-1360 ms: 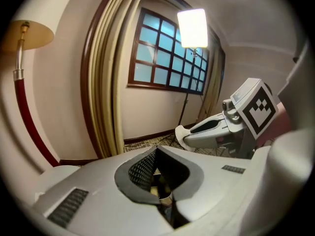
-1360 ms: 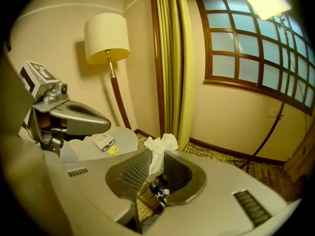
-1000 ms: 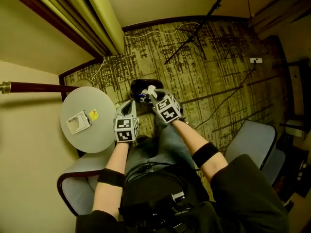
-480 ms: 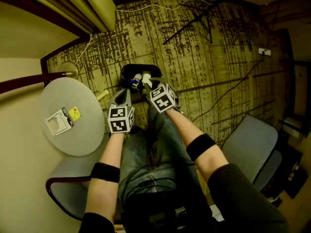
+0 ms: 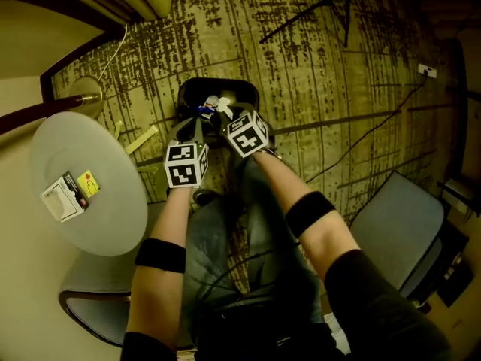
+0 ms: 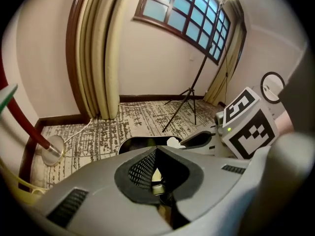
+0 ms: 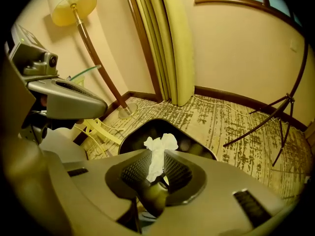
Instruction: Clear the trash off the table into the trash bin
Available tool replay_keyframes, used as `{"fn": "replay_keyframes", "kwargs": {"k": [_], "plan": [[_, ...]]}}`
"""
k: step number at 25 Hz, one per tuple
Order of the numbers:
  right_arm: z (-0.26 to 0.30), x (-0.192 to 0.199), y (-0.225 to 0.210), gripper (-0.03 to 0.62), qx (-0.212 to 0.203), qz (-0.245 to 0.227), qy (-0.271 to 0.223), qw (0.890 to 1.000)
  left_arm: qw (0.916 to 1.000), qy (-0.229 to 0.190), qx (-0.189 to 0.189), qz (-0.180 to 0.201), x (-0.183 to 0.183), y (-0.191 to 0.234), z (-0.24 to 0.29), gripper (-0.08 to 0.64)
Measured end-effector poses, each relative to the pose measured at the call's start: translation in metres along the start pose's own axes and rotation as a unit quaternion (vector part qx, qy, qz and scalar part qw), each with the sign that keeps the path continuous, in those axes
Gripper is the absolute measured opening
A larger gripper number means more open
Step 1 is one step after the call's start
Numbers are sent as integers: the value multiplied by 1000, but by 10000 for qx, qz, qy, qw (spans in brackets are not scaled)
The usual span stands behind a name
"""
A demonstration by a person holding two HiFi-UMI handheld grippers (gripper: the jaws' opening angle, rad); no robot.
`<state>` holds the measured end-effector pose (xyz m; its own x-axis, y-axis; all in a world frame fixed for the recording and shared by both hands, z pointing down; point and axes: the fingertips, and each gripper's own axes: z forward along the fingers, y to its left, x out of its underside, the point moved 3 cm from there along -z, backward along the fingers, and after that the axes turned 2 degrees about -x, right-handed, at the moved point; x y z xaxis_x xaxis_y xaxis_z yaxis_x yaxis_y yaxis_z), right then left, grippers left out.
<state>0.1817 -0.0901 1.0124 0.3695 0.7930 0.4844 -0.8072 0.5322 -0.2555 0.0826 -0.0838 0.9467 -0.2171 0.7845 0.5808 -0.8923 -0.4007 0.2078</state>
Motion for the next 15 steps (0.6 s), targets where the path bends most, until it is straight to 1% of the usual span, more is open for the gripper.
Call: {"fn": "replay_keyframes", "kwargs": {"k": [2,4,6,12,13,15], "plan": [[24,13,-5,97,-18,68,45,10000,10000,14,3,-20,11,5,16,0],[39,20,-11,98,10,17,100,9999,10000,28,11,-47,20,9,30,0],[55,26,-12,101,-47,-42,177,9998,10000,44,9,-63,28,14,41,0],[90,36,-10,109,-133,-147,294,9994,9999,88,-27,-138,46,24,60,0],[94,37,-10,119,-120,-158,309,9993,9998,95,-32,-151,49,25,61,0],[99,40,-10,159,-102,-164,346,9992,9998,106,-36,-169,51,26,61,0]]}}
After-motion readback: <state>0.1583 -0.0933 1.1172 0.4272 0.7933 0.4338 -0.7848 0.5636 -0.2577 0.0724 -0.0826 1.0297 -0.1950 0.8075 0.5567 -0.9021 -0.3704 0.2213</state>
